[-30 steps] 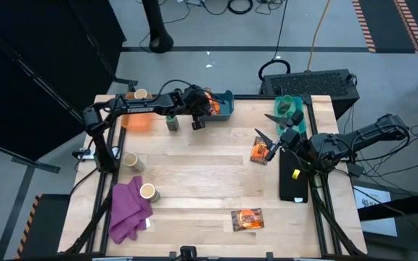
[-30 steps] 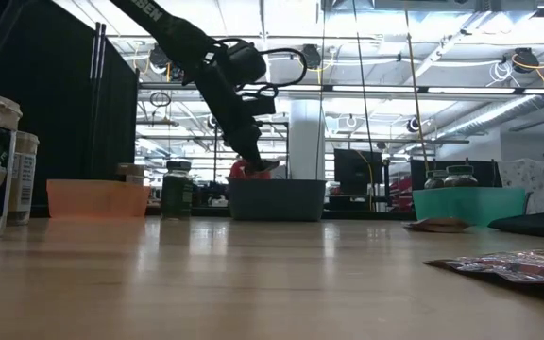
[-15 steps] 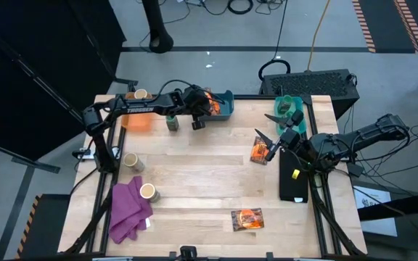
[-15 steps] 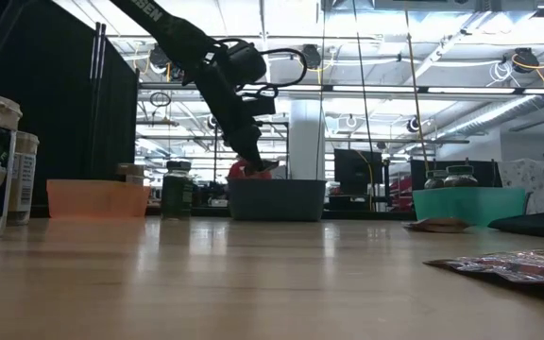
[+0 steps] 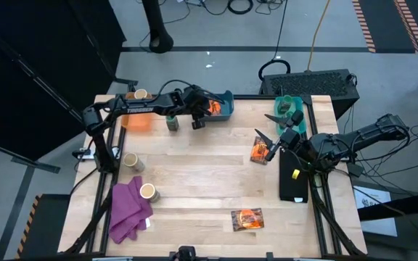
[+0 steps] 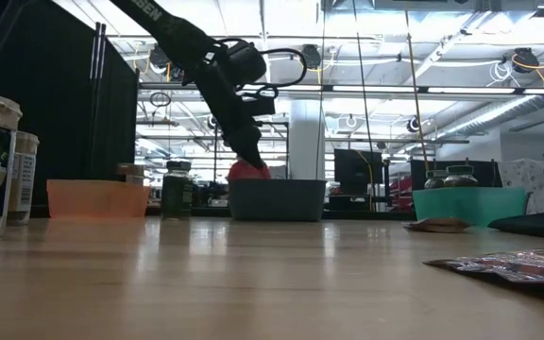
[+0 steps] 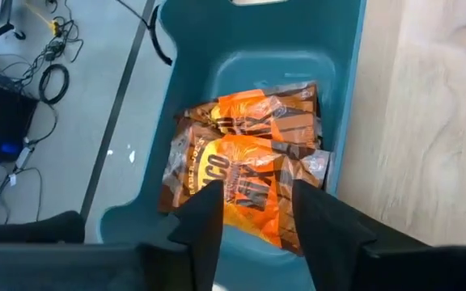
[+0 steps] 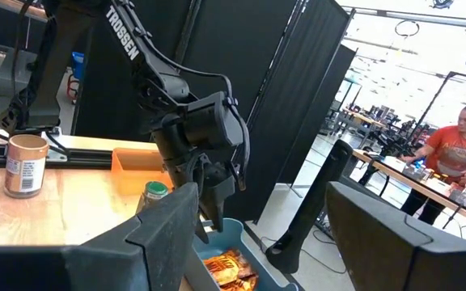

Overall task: Sort spices by type
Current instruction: Put the bottom gold seasoning bottle into the orange bin

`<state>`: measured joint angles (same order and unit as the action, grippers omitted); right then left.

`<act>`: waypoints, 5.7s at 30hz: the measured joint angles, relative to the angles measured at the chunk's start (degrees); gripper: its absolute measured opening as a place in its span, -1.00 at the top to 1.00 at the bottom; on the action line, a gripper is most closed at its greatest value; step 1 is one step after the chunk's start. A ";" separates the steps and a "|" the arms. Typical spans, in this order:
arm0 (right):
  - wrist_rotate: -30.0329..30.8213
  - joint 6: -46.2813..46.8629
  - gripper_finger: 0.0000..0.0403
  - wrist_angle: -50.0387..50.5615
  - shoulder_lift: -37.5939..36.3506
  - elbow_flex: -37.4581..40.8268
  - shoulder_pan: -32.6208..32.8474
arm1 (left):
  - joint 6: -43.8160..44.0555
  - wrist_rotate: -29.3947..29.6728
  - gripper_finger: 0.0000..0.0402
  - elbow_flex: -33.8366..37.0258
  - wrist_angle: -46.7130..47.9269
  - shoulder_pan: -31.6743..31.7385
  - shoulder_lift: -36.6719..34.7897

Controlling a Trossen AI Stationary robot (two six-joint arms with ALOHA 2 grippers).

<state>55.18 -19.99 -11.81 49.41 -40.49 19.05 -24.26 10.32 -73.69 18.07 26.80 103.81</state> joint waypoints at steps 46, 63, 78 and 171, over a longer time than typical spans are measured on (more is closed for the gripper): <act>-4.59 4.41 -0.26 1.44 0.00 0.00 0.02 | 64.30 4.71 0.22 -13.88 67.13 -61.88 -17.05; -4.55 2.99 -0.26 0.22 -0.02 0.00 0.02 | 80.50 8.03 0.78 -3.20 60.09 -69.85 -21.96; -8.74 3.90 -0.26 -0.35 0.00 0.00 0.02 | 91.45 7.52 -0.06 -1.46 61.97 -69.53 -21.39; -8.83 5.38 -0.26 1.08 -0.02 -0.02 -2.91 | 86.91 0.60 -0.87 21.06 40.81 -66.51 -32.89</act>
<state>46.35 -14.61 -10.73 49.39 -40.51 16.14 62.65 10.91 -52.63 58.88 -39.71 70.91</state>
